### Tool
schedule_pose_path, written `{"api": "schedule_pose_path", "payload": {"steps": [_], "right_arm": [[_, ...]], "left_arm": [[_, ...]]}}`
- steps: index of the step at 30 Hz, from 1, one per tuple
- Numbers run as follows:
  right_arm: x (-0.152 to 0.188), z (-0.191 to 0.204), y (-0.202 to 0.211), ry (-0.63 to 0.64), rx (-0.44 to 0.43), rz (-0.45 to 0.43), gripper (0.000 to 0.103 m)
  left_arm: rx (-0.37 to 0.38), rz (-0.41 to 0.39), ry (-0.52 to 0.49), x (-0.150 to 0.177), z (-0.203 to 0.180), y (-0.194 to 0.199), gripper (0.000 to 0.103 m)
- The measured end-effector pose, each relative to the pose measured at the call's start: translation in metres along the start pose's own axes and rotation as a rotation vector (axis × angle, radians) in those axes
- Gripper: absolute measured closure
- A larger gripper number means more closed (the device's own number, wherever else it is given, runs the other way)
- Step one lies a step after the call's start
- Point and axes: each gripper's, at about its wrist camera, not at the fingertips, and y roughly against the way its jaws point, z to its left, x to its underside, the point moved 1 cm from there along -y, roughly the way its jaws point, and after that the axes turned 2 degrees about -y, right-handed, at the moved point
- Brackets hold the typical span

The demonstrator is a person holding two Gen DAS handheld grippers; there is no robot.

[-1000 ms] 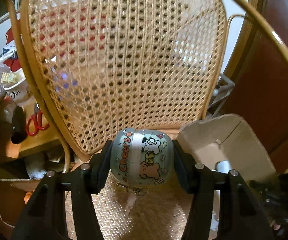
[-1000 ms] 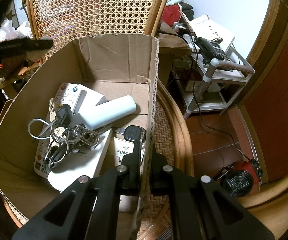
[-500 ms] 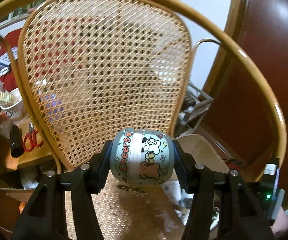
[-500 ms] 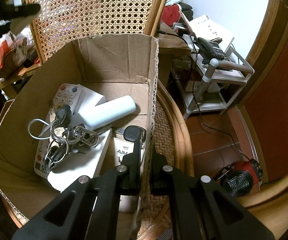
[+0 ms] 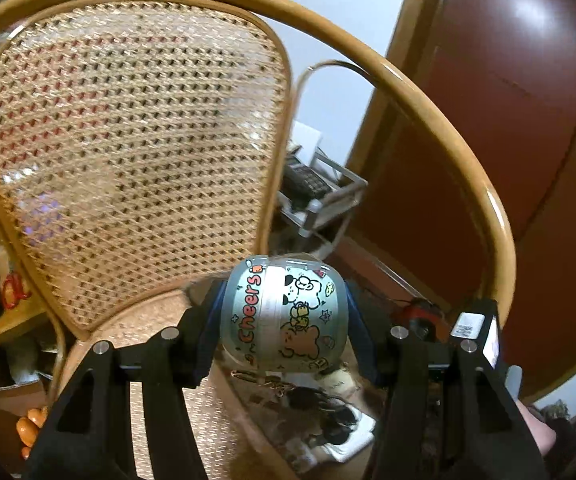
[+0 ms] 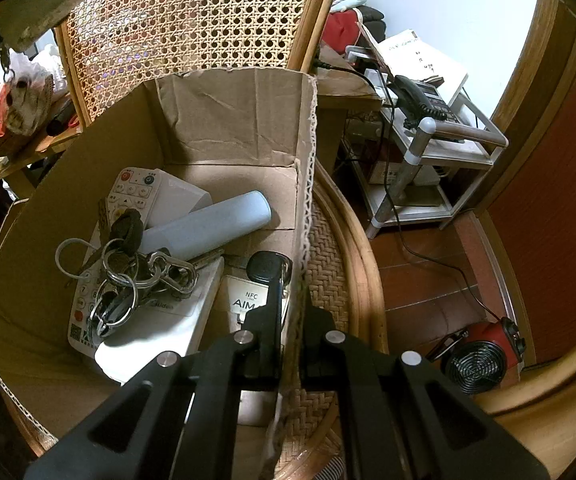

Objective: Organize rigid objects
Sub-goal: 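Carry the Cheers tag over the box with the left gripper, then lower the Cheers tag into the box and open the left gripper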

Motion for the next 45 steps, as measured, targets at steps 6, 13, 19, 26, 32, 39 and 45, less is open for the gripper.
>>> {"api": "schedule_pose_path", "payload": {"steps": [6, 13, 19, 26, 32, 39, 45], "right_arm": [[0.001, 0.0, 0.001, 0.0, 0.0, 0.0, 0.095], [0.0, 0.001, 0.0, 0.0, 0.001, 0.0, 0.095], [0.0, 0.001, 0.0, 0.0, 0.001, 0.0, 0.095], [0.0, -0.001, 0.002, -0.002, -0.001, 0.0, 0.095], [-0.001, 0.0, 0.001, -0.001, 0.0, -0.001, 0.095], [-0.001, 0.0, 0.001, -0.001, 0.001, -0.001, 0.095], [-0.001, 0.001, 0.001, -0.001, 0.001, -0.001, 0.095]], "left_arm": [[0.067, 0.042, 0.024, 0.012, -0.009, -0.017, 0.048], [0.064, 0.071, 0.004, 0.019, -0.023, -0.034, 0.048], [0.045, 0.064, -0.001, 0.025, -0.027, -0.04, 0.047], [0.024, 0.059, 0.0, 0.022, -0.024, -0.04, 0.043], [0.008, 0.078, -0.001, 0.024, -0.022, -0.044, 0.036], [-0.021, 0.08, -0.002, 0.029, -0.019, -0.043, 0.03], [-0.04, 0.103, -0.002, 0.04, -0.019, -0.042, 0.029]]}}
